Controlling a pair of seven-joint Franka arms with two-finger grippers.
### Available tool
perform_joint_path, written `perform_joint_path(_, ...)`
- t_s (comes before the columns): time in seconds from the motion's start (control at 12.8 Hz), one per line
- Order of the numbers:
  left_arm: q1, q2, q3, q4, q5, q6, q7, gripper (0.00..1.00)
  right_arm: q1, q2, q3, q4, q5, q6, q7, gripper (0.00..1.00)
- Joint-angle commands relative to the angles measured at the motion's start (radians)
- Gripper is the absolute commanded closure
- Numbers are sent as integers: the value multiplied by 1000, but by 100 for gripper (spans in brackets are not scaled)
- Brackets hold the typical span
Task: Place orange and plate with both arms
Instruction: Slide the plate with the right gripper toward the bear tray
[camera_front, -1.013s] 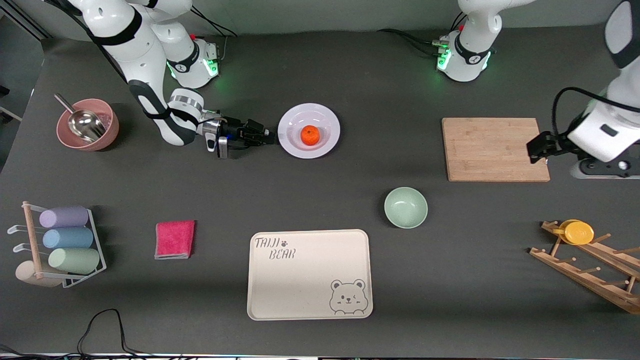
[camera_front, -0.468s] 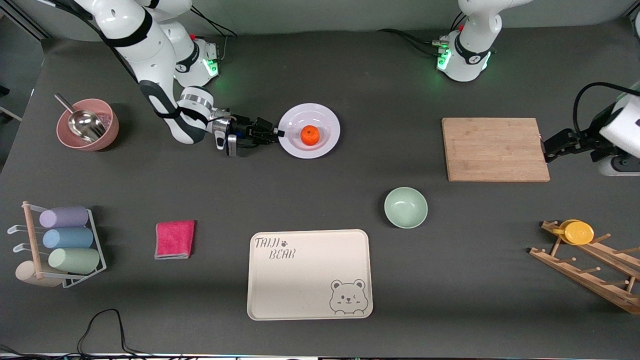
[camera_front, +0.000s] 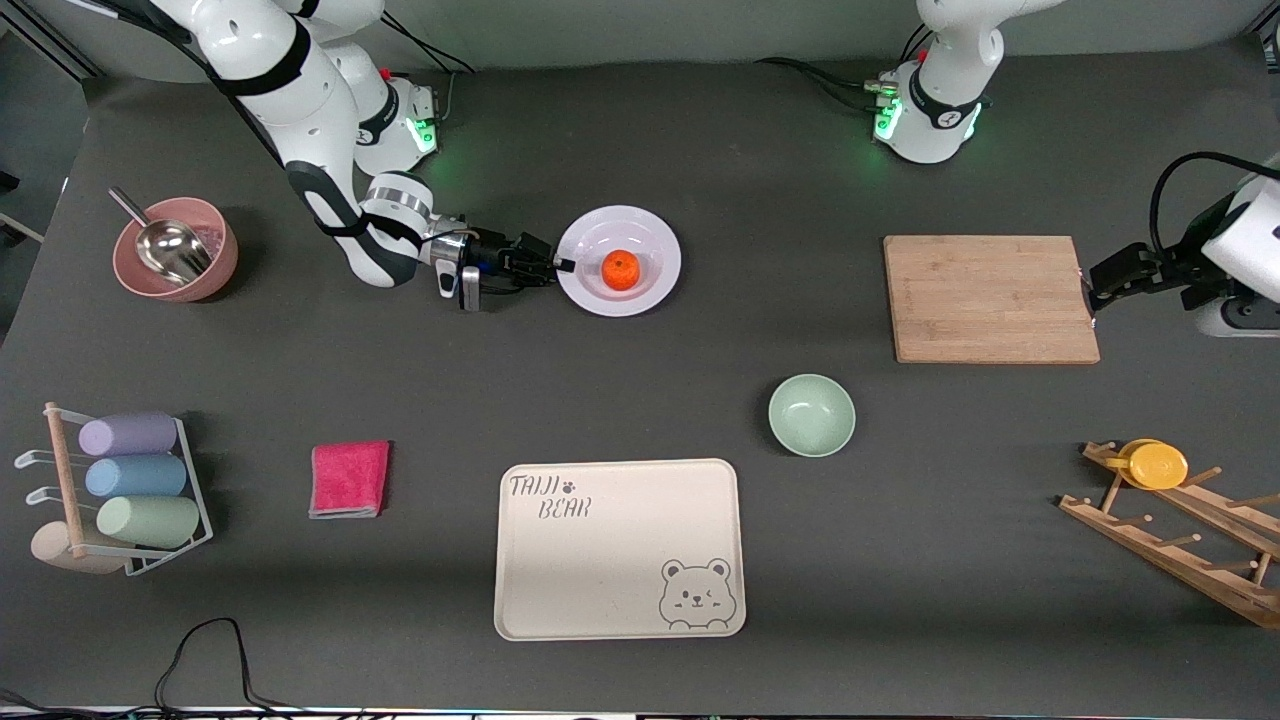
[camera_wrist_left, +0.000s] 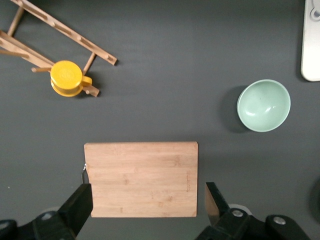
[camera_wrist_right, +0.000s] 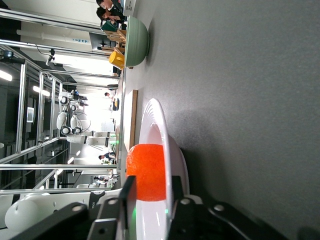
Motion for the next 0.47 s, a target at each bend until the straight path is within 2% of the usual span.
perform_joint_path(0.0,22,-37,2,-65,-18,-13,26,0,10,25,6,16,35,10,-48,97)
perform_joint_path(0.16,25,-54,2,-109,-20,6,29,0,8,25,6,16,35,7,-46,100)
perform_joint_path(0.39,14,-91,-1,-112,-29,-13,31,0,-16,10,6,16,35,-22,-34,100)
